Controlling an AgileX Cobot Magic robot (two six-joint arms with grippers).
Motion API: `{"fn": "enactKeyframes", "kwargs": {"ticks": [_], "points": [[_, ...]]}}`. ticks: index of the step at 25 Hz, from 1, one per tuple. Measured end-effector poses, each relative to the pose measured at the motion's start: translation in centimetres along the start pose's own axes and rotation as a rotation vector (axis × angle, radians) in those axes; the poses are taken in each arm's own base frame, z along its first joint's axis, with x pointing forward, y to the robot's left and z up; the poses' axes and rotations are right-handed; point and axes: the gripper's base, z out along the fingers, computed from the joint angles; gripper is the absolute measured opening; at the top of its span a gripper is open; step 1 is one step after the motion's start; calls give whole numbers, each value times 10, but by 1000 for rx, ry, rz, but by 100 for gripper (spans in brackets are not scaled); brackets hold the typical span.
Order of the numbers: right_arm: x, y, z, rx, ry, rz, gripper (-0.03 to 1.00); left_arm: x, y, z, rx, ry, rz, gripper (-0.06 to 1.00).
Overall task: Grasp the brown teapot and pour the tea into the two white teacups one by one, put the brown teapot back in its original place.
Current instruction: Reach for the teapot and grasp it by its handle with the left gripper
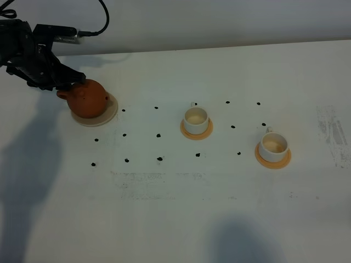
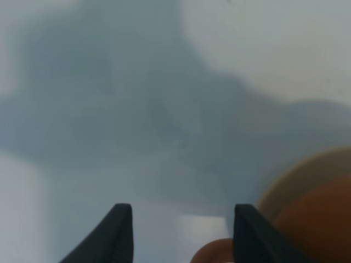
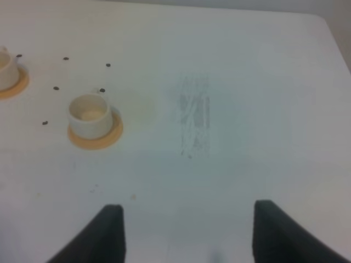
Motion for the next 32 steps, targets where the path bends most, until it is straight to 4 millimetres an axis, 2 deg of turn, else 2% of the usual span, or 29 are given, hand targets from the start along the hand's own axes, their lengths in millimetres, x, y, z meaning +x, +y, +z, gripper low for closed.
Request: {"fn": "enactKeyframes", "kwargs": {"ticks": [25,32], "points": [[0,0,0,0,0,0,51,-10,6,0,-13,-118,-31,43],[0,0,0,0,0,0,51,-6,18,0,-37,-98,-28,43]]}}
